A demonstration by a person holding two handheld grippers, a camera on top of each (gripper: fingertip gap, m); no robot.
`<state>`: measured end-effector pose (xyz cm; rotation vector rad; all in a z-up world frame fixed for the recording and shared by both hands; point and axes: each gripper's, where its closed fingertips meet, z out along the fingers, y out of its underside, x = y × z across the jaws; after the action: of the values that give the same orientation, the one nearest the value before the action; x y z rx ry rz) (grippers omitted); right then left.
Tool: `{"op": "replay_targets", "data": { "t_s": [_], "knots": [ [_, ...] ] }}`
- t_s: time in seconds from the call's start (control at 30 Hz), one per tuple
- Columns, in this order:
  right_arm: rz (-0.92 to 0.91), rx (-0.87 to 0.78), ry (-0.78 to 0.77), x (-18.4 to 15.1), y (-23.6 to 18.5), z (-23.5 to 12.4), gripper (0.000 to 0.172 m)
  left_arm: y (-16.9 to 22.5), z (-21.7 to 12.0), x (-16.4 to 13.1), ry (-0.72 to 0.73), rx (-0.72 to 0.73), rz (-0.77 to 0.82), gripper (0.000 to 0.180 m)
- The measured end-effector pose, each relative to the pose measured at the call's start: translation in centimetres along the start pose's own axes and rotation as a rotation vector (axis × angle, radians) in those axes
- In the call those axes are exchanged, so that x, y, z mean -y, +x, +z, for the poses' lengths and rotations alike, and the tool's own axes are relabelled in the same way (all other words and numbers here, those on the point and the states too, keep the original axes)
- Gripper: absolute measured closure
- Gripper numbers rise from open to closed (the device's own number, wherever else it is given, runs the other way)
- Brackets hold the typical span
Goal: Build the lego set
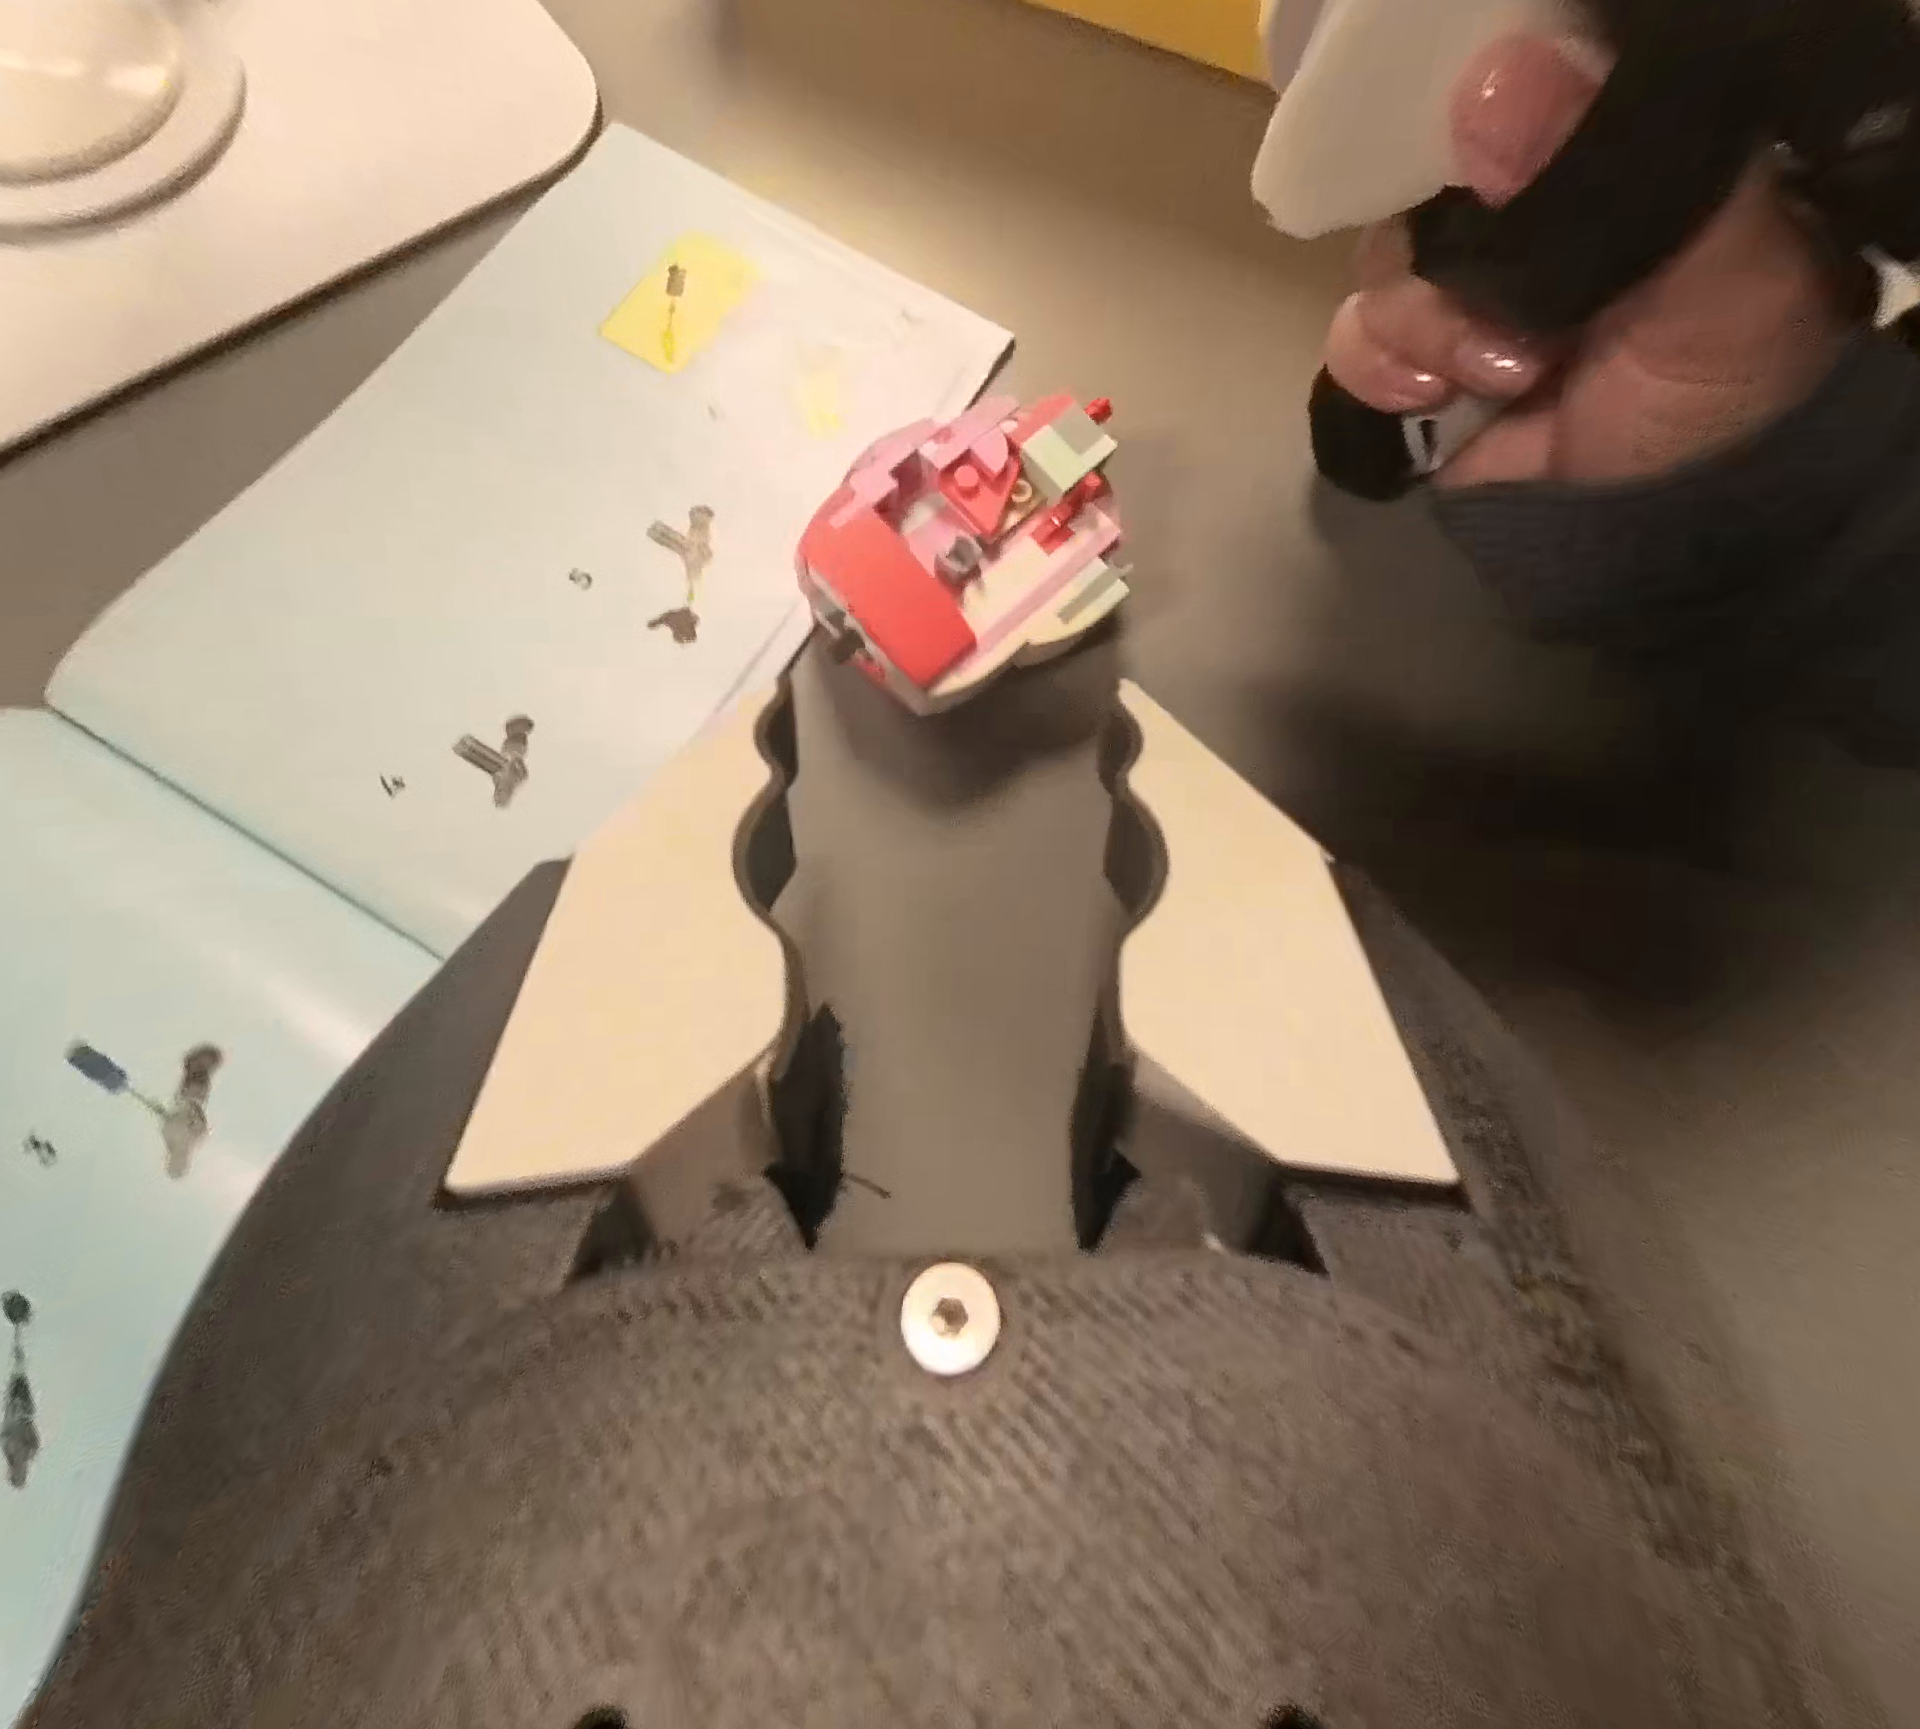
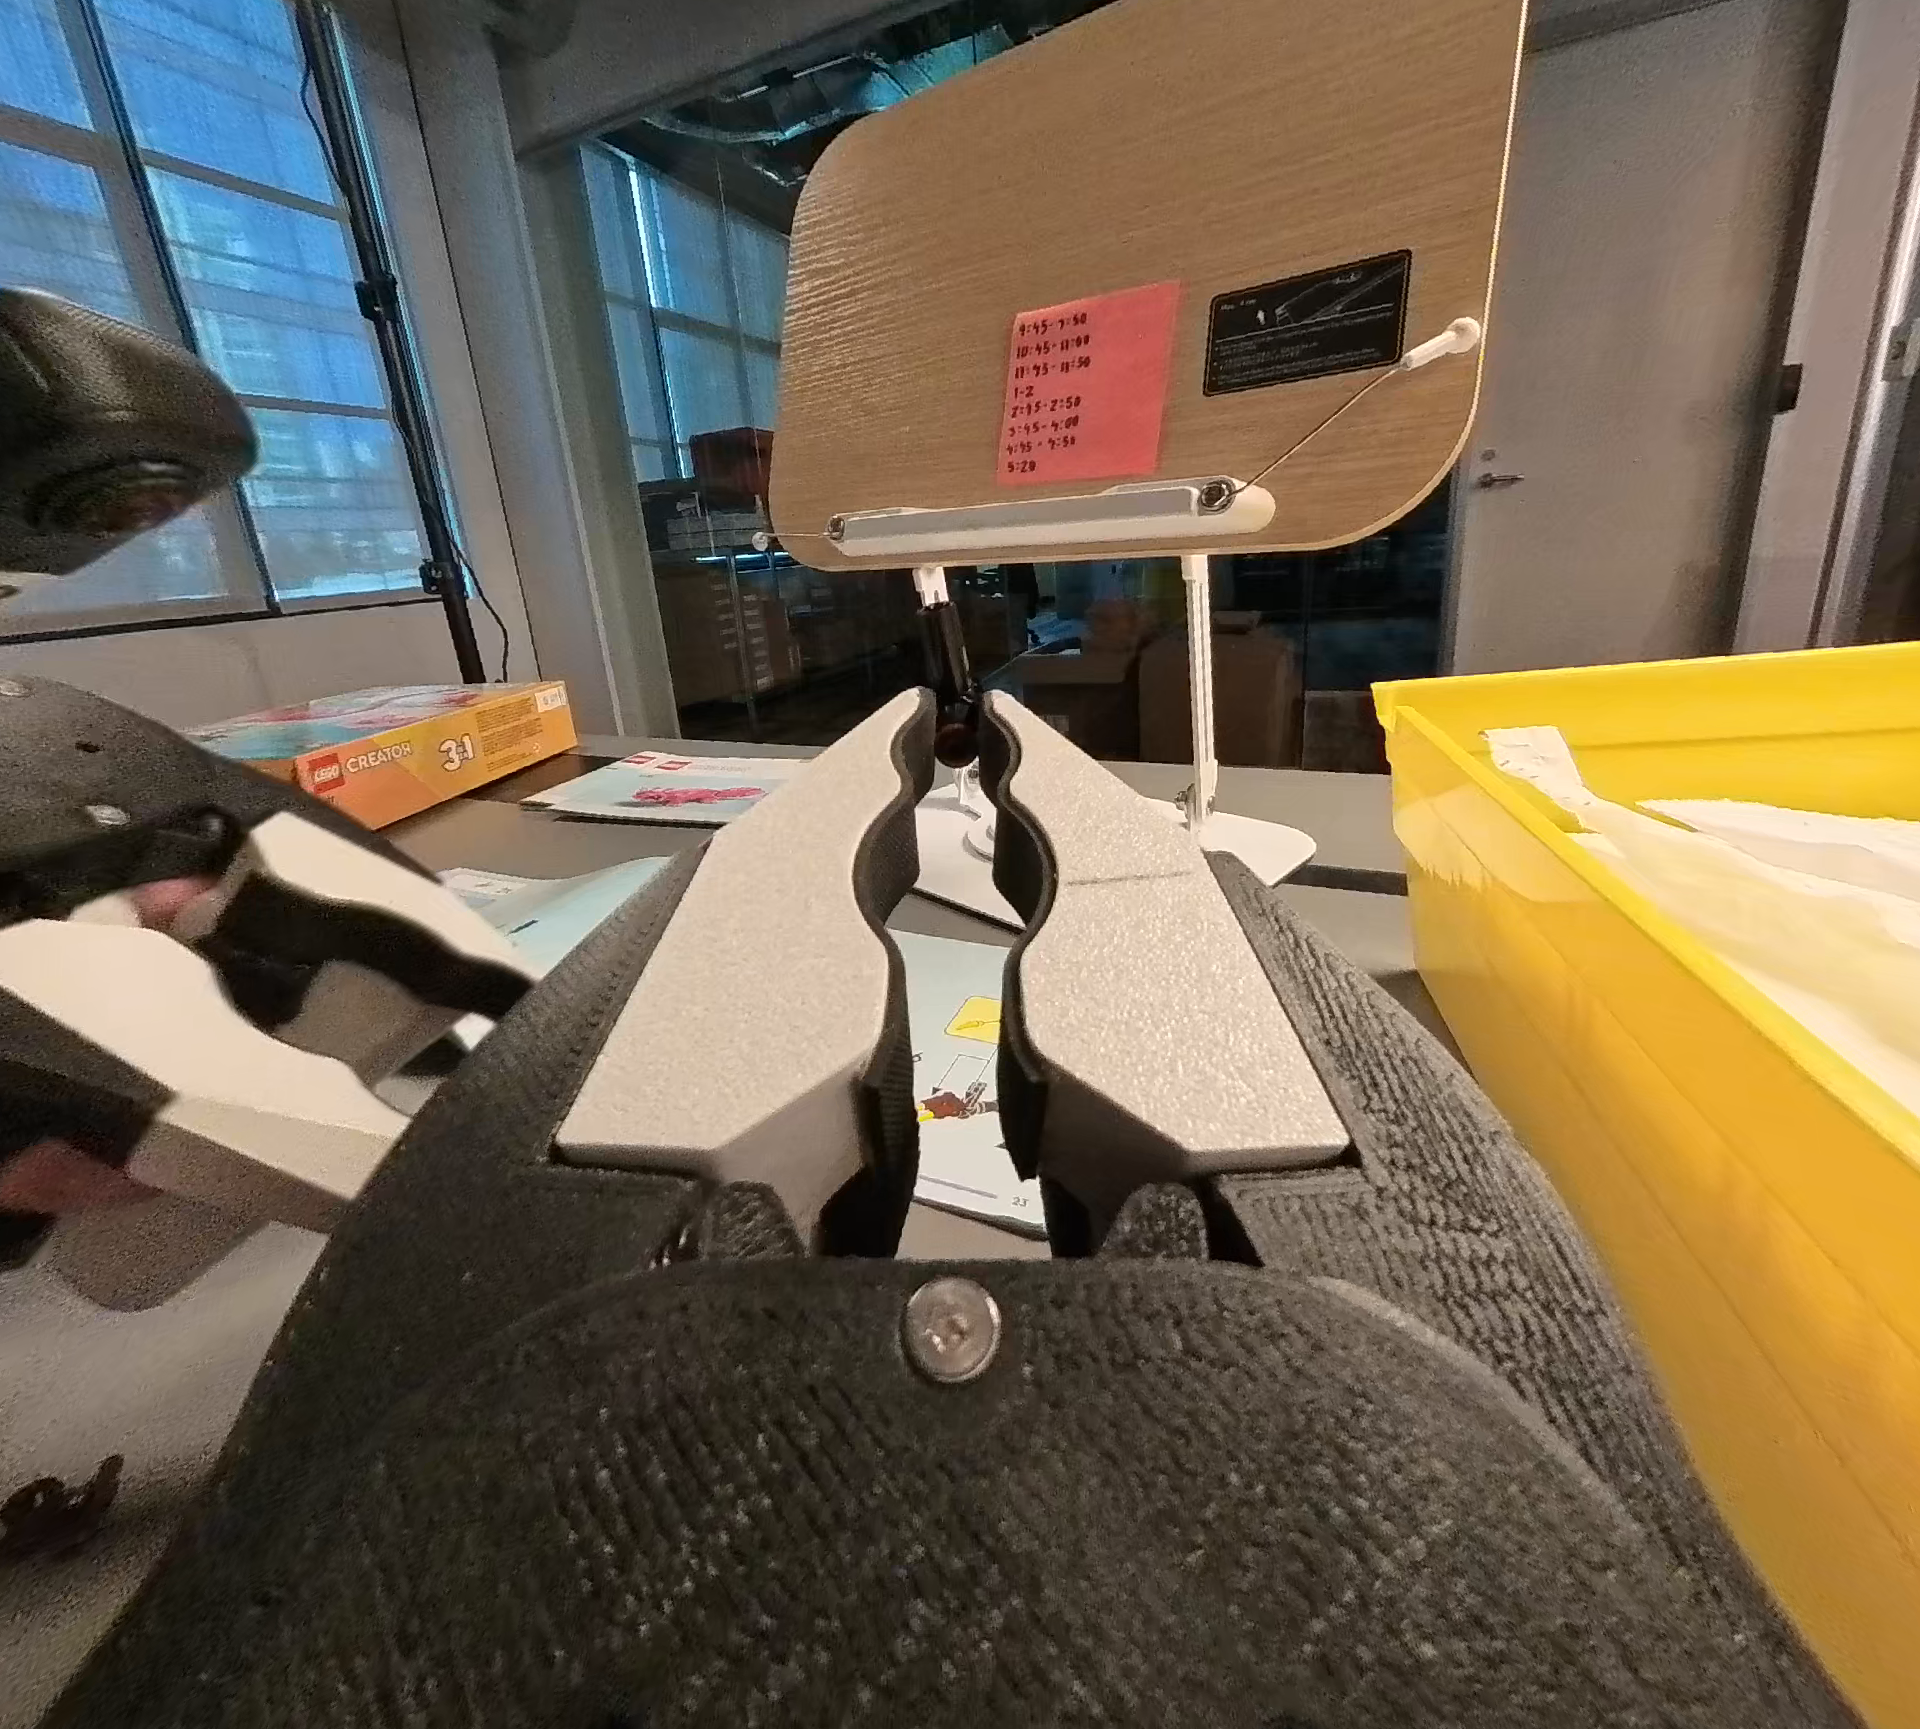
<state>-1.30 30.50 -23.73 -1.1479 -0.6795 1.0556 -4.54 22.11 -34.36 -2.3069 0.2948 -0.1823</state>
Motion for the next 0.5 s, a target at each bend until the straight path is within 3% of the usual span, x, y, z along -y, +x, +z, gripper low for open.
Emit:
{"op": "replay_targets", "data": {
  "t_s": [0.27,0.37,0.5],
  "knots": [
    [-0.017,0.0,0.008,0.2,-0.2,-0.1,0.166,0.5,2.3,0.7,-0.048,-0.02,0.01,0.129],
    [-0.045,0.008,0.015,0.4,-0.6,-0.2,0.166,1.3,3.0,1.4,-0.022,-0.041,-0.025,0.145],
    [-0.078,0.011,0.028,0.9,-0.7,-0.7,0.166,4.4,4.2,2.2,-0.016,-0.156,-0.023,0.138]
  ]
}}
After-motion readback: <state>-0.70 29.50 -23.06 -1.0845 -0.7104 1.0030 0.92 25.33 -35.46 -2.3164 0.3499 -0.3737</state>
